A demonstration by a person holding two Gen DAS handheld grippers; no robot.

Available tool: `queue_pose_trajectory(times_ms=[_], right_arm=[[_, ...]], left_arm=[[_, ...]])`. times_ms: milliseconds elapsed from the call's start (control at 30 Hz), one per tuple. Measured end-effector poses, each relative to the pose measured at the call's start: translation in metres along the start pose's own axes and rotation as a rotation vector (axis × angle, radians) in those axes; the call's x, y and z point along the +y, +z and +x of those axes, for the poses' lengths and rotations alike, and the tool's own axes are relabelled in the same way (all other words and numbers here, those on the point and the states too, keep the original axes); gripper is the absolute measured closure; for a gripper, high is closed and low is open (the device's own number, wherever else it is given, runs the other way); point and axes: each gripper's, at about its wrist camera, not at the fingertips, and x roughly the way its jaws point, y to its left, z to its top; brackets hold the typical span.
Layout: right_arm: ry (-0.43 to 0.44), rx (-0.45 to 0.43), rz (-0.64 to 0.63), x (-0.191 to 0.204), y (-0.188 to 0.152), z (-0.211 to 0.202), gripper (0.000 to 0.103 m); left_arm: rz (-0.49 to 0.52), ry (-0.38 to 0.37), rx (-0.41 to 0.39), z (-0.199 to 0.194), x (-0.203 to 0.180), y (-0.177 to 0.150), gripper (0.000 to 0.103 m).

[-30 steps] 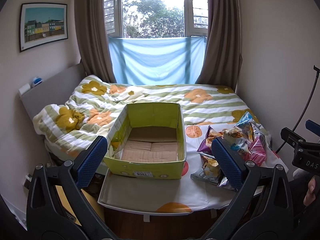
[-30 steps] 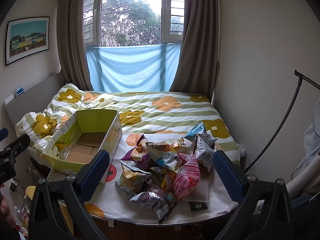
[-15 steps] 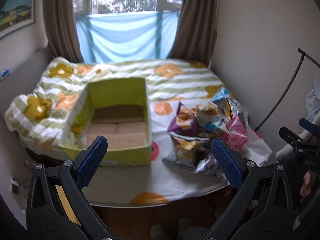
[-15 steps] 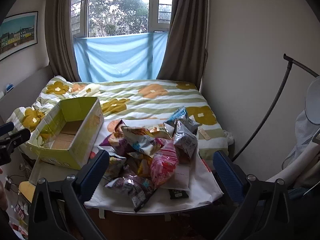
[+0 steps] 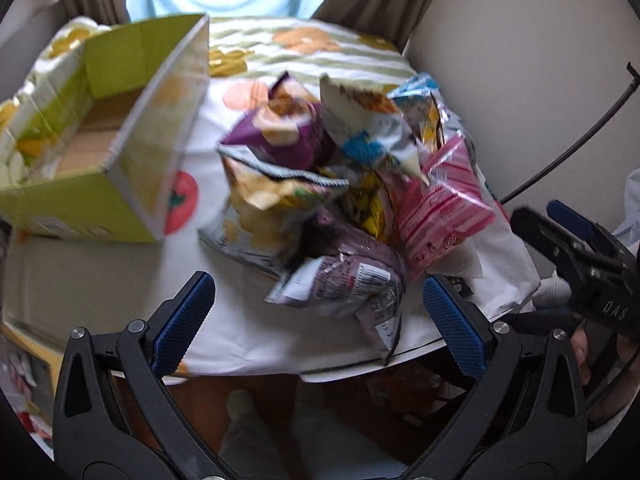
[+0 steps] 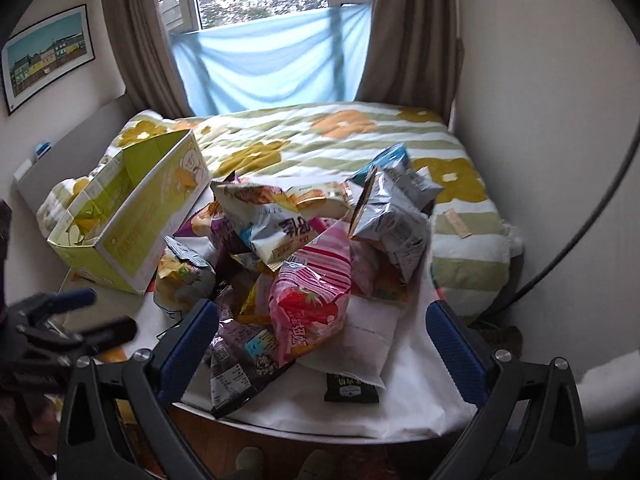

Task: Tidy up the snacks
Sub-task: 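Grasp the grey-purple snack bag with the left tool while the right tool grasps the pink strawberry bag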

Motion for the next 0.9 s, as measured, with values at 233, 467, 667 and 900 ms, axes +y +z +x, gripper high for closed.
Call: queue_pose_trajectory(times_ms=[233, 467, 667, 900], right_arm=[[0.12, 0.069, 0.003, -0.01, 0.003, 0.05, 0.0], [0.16, 0.094, -0.02, -0.013, 0.003, 0.077, 0.0], [0.168, 0.095, -0.062, -0.011, 0.006, 0.089, 0.002], [0.175, 0.109, -0.091, -0.012, 0.006, 0.105, 0.007]], left_arm=[[-0.055, -0.014, 0.05, 0.046, -0.017, -0.011, 0.0], [-0.091, 0.024, 0.034, 0.068, -0.021, -0.012, 0.0], [-0.108, 0.044, 0.038, 0.079, -0.02, -0.013, 0.002], [-0.118, 0.025, 0.058, 0.093, -0.015, -0.012, 0.011]])
